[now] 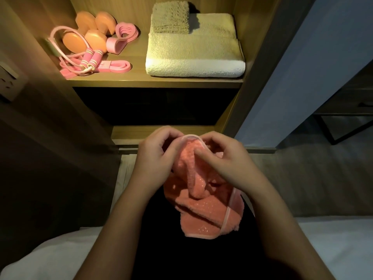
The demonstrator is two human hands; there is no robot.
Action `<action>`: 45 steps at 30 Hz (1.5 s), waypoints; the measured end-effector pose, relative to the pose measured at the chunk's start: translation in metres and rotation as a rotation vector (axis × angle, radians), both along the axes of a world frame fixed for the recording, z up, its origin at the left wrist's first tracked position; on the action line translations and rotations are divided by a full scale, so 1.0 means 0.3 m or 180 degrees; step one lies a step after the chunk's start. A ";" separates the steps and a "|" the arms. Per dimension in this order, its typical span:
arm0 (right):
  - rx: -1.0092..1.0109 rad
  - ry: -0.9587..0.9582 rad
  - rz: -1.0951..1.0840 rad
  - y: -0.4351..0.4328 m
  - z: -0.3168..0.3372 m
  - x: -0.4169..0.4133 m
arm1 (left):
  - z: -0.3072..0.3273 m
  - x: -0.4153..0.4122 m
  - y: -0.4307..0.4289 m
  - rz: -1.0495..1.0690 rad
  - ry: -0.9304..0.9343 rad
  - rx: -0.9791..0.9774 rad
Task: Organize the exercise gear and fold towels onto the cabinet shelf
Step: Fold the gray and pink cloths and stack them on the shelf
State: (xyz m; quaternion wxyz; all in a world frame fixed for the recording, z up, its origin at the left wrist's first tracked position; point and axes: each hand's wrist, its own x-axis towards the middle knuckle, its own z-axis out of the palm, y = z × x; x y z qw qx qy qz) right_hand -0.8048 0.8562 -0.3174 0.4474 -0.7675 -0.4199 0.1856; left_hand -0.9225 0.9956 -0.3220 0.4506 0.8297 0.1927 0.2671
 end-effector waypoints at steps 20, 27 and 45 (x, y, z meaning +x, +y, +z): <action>0.0817 -0.0516 -0.0392 0.155 0.518 0.238 | 0.414 0.187 0.177 -0.0400 -0.0117 0.0155; 0.1055 -0.0521 -0.0368 0.169 0.720 0.275 | 0.623 0.223 0.255 -0.0634 0.0064 0.0369; 0.1883 -0.0301 -0.1586 0.175 1.129 0.506 | 0.978 0.106 0.498 -0.0015 0.0365 0.0843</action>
